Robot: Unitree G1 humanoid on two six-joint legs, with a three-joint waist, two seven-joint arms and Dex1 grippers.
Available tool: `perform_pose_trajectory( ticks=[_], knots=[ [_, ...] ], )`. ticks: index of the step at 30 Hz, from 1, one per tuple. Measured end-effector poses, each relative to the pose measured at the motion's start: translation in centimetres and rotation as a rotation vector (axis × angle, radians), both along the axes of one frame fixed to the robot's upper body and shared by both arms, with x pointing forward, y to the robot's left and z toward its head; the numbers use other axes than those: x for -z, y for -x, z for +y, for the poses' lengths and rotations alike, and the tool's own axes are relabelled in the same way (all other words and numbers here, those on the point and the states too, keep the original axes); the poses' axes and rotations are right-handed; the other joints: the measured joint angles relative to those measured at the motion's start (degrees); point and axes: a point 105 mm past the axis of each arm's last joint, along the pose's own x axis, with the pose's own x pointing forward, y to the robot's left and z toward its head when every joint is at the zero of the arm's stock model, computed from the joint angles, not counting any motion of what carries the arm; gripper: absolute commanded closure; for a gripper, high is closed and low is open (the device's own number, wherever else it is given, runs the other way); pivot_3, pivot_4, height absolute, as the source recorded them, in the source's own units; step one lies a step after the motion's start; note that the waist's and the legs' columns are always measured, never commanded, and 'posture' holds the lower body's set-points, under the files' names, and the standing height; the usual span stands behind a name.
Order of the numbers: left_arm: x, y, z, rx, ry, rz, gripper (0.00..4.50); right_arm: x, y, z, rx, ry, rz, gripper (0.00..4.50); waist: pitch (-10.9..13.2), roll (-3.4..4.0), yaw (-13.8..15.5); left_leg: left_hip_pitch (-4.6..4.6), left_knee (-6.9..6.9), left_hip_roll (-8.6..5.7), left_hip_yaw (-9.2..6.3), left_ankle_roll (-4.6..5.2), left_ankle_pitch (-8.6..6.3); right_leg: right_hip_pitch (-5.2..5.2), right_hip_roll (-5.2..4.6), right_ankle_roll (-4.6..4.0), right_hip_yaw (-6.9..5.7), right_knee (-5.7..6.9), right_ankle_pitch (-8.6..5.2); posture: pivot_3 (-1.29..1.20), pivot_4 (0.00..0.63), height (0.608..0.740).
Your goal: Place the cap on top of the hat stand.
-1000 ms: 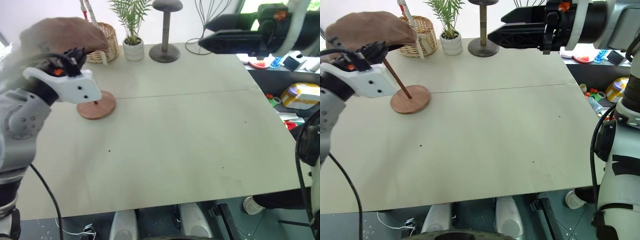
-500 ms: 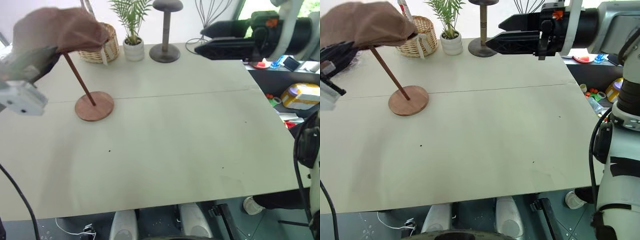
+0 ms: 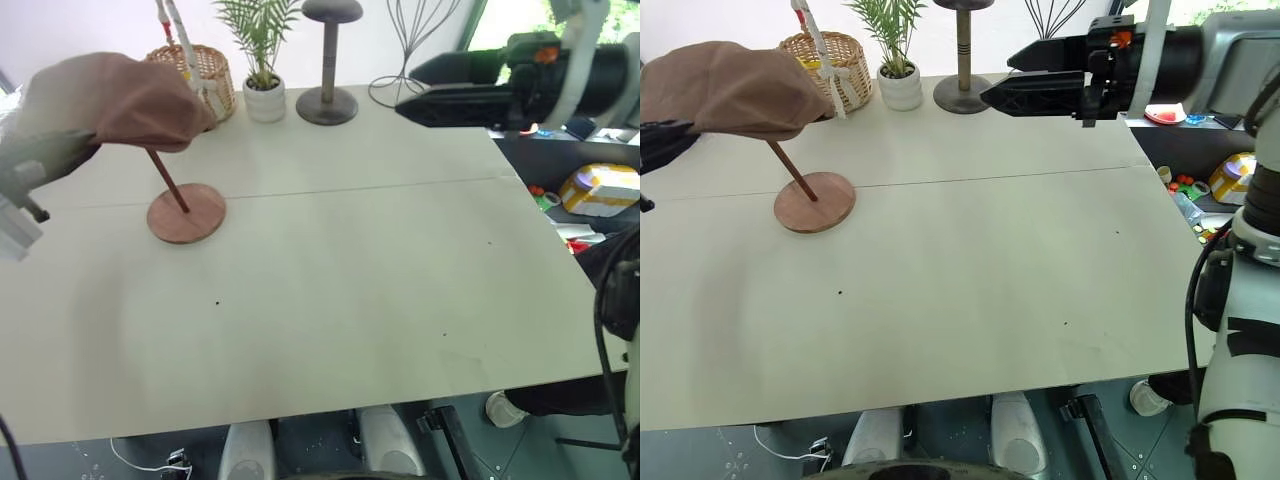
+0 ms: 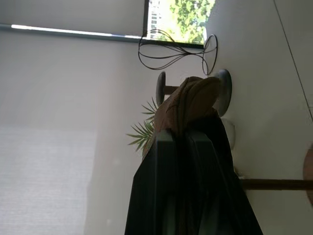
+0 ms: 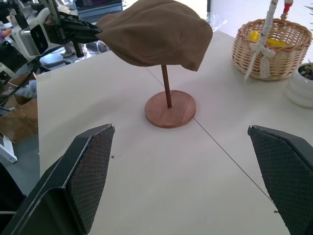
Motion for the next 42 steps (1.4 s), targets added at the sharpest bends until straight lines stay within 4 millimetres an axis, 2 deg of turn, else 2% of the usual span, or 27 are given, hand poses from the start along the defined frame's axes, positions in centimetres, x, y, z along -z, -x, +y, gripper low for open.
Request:
perform_pose_trajectory(
  ticks=[2, 5, 7, 8, 12, 18, 22, 27, 31, 36, 38, 39, 41, 42],
  knots=[
    [0.6, 0.0, 0.3, 0.0, -0.012, 0.011, 4.47, -0.1, 0.6, 0.3, -0.036, 0.005, -0.007, 0.0, 0.0, 0.0, -0.1, 0.0, 0.0, 0.02, 0.0, 0.0, 0.0, 0.0, 0.02, 0.0, 0.0, 0.0, 0.0, 0.0, 0.15, 0.728],
    [1.0, 0.0, 0.5, 0.004, -0.012, 0.02, 3.4, -0.1, 0.9, 0.3, -0.049, 0.009, -0.009, 0.0, 0.0, 0.01, 0.0, 0.01, 0.02, 0.02, 0.02, 0.0, 0.0, 0.0, 0.01, 0.0, 0.01, 0.01, 0.0, 0.0, 0.15, 0.728],
    [1.5, 0.0, 0.8, -0.002, -0.013, 0.032, 2.47, -0.1, 0.9, 0.2, -0.049, 0.011, -0.01, 0.0, 0.0, 0.01, 0.0, 0.0, 0.02, 0.03, 0.02, 0.0, 0.0, 0.0, 0.01, 0.0, 0.0, 0.01, 0.0, 0.0, 0.15, 0.728],
    [1.6, 0.0, 1.0, -0.01, -0.006, 0.037, 1.82, -0.1, 0.9, 0.2, -0.048, 0.013, -0.009, 0.0, 0.0, 0.01, 0.0, 0.0, 0.02, 0.03, 0.02, 0.0, 0.0, 0.0, 0.01, -0.01, 0.0, 0.01, 0.0, 0.0, 0.15, 0.728],
    [1.6, 0.0, 1.3, -0.024, 0.011, 0.035, 0.01, 0.0, 0.7, 0.3, -0.047, 0.014, -0.006, 0.0, 0.0, 0.01, 0.0, 0.0, 0.02, 0.03, 0.03, 0.0, 0.0, 0.0, 0.01, 0.0, 0.0, 0.01, 0.0, 0.0, 0.15, 0.728],
    [2.3, 0.8, 2.2, -0.079, 0.058, 0.02, 0.01, 0.0, 0.3, 0.3, -0.043, 0.004, 0.0, 0.0, 0.0, 0.02, -0.1, 0.01, -0.02, 0.07, 0.07, 0.0, 0.0, -0.04, 0.01, -0.01, 0.01, 0.01, 0.0, 0.0, 0.15, 0.728],
    [2.9, 1.6, 0.6, -0.101, 0.096, -0.033, 0.01, 0.1, -0.2, 0.4, -0.035, -0.006, -0.003, 0.0, 0.0, 0.02, 0.1, -0.01, 0.0, 0.09, 0.14, 0.0, 0.0, -0.02, 0.0, -0.01, 0.02, 0.0, 0.0, 0.0, 0.15, 0.728],
    [3.7, 1.6, -1.5, -0.295, 0.157, -0.065, 0.01, 0.1, -0.2, 0.6, -0.04, -0.007, -0.007, 0.0, 0.0, -0.02, 0.2, 0.0, 0.02, 0.13, 0.19, -0.01, 0.0, 0.01, 0.01, -0.01, 0.01, -0.01, 0.0, 0.0, 0.15, 0.728],
    [3.3, 2.1, -2.6, -0.421, 0.197, -0.102, 0.01, 0.1, -0.2, 0.5, -0.039, -0.008, -0.006, 0.0, -0.1, 0.0, 0.1, 0.05, 0.03, 0.15, 0.19, -0.01, 0.0, 0.02, 0.05, -0.01, 0.02, 0.03, 0.01, 0.0, 0.15, 0.728],
    [2.8, 1.6, -1.6, -0.602, 0.218, -0.111, 0.01, 0.1, -0.4, 0.5, -0.033, -0.011, -0.005, 0.0, -0.1, 0.02, 0.1, 0.07, 0.03, 0.15, 0.18, -0.01, 0.0, 0.02, 0.07, -0.01, 0.02, 0.03, 0.0, 0.0, 0.15, 0.728],
    [3.1, 1.3, -1.6, -0.624, 0.229, -0.094, 0.01, 0.2, -0.4, 0.6, -0.033, -0.014, -0.004, 0.0, -0.1, 0.02, 0.1, 0.06, 0.03, 0.15, 0.19, 0.0, 0.0, 0.02, 0.06, -0.01, 0.02, 0.03, 0.0, 0.0, 0.15, 0.728],
    [3.2, 1.2, -1.6, -0.63, 0.237, -0.084, 0.54, 0.2, -0.4, 0.7, -0.034, -0.016, -0.003, 0.0, -0.1, 0.02, 0.1, 0.06, 0.04, 0.15, 0.18, -0.01, 0.0, 0.02, 0.07, -0.01, 0.02, 0.03, 0.0, 0.0, 0.15, 0.728],
    [3.4, 1.0, -1.5, -0.64, 0.248, -0.073, 1.2, 0.3, -0.6, 0.6, -0.027, -0.018, 0.0, 0.0, -0.1, 0.02, 0.1, 0.05, 0.03, 0.15, 0.18, 0.0, 0.0, 0.02, 0.06, -0.01, 0.02, 0.02, 0.0, 0.0, 0.15, 0.728],
    [3.5, 1.0, -1.5, -0.641, 0.252, -0.068, 1.84, 0.4, -0.6, 0.6, -0.023, -0.021, 0.002, 0.0, -0.1, 0.02, 0.1, 0.05, 0.03, 0.15, 0.18, 0.0, 0.0, 0.02, 0.06, -0.01, 0.02, 0.01, 0.0, 0.0, 0.15, 0.728]
  ],
)
